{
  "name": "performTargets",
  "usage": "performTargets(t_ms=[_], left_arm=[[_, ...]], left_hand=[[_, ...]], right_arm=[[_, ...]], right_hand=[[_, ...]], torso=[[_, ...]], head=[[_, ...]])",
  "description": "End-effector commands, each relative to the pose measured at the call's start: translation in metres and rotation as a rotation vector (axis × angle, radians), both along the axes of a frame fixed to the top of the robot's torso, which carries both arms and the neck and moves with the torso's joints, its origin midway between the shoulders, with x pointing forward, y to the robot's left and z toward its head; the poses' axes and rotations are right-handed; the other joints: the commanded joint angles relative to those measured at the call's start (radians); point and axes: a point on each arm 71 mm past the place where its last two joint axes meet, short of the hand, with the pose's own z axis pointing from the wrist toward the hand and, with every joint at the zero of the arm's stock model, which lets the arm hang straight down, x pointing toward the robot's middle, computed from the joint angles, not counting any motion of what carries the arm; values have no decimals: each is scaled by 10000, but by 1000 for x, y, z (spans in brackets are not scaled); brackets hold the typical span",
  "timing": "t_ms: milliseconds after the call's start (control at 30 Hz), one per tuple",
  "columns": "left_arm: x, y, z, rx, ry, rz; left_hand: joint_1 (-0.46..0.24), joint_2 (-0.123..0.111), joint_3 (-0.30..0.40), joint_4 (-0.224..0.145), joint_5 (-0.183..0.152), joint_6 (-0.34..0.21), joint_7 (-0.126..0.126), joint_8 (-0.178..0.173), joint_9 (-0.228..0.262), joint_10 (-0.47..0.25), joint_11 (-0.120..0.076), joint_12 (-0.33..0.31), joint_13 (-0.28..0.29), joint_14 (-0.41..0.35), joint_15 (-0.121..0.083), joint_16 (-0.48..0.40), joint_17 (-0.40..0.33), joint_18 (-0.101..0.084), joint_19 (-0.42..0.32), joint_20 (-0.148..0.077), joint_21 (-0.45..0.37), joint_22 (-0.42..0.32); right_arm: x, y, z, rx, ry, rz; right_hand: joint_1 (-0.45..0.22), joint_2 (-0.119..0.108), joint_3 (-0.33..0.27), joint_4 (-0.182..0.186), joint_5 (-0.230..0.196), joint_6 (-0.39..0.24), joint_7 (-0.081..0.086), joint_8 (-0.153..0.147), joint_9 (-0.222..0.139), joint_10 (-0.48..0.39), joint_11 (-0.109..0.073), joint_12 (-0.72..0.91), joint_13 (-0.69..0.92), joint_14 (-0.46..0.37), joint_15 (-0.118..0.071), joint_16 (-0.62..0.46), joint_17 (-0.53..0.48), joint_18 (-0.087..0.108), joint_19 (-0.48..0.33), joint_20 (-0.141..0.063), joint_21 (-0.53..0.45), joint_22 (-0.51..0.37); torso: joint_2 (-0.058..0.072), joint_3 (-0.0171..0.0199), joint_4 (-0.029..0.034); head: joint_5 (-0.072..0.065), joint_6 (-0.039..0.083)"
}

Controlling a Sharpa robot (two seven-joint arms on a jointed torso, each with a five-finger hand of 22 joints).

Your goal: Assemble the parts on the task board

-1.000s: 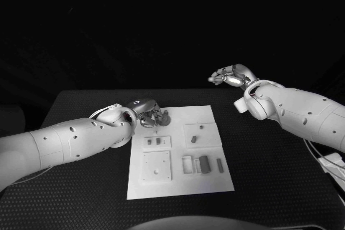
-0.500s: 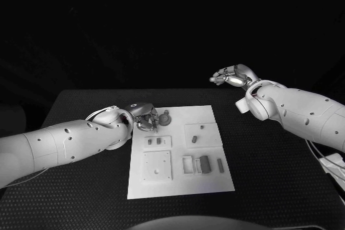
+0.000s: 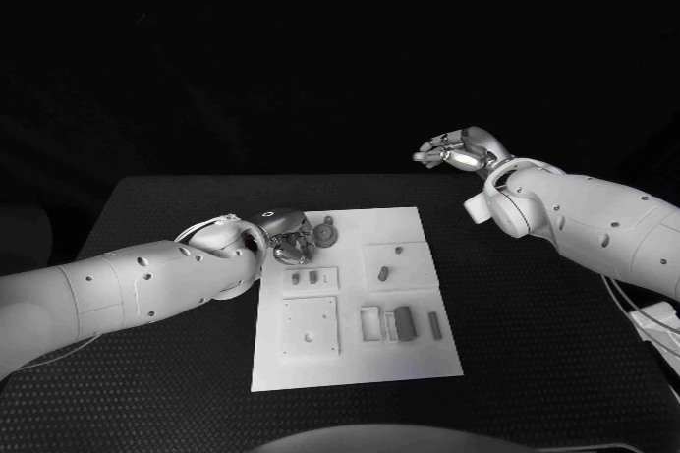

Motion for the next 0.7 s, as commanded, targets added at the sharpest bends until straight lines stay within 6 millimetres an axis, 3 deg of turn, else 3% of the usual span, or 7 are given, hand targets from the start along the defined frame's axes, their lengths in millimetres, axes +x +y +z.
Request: performTargets(t_ms=[33,167,700], left_arm=[[0,-2,-2,75,132,-138],[0,0,-4,224,144,-141],[2,2,-7,365,260,-65]], left_hand=[[26,164,60,-22,32,61,-10,64,10,265,73,75,198,172,-80,44,-12,394,41,-56,68,237],[25,166,61,-23,32,59,-9,63,10,265,72,72,200,178,-82,50,-12,393,42,-57,70,237],[24,174,66,-25,32,48,-5,57,11,260,70,56,204,196,-86,71,-11,389,41,-63,77,236]], right_arm=[[0,2,0,38,9,168],[0,2,0,38,7,164],[-1,3,0,47,17,199]], right_hand=[[-66,66,-28,-1,-6,-64,8,-25,-13,52,27,-62,-18,-58,14,-55,13,-197,-69,-15,-35,14],[-66,65,-28,-2,-6,-64,8,-25,-13,52,27,-62,-19,-58,14,-55,14,-197,-69,-15,-36,14],[-65,66,-28,-2,-6,-65,8,-24,-14,54,28,-63,-25,-59,15,-58,19,-197,-68,-15,-40,20]], torso=[[4,0,0],[-4,11,3],[-1,-1,5]], head=[[-12,-24],[-14,-44],[-23,-52]])
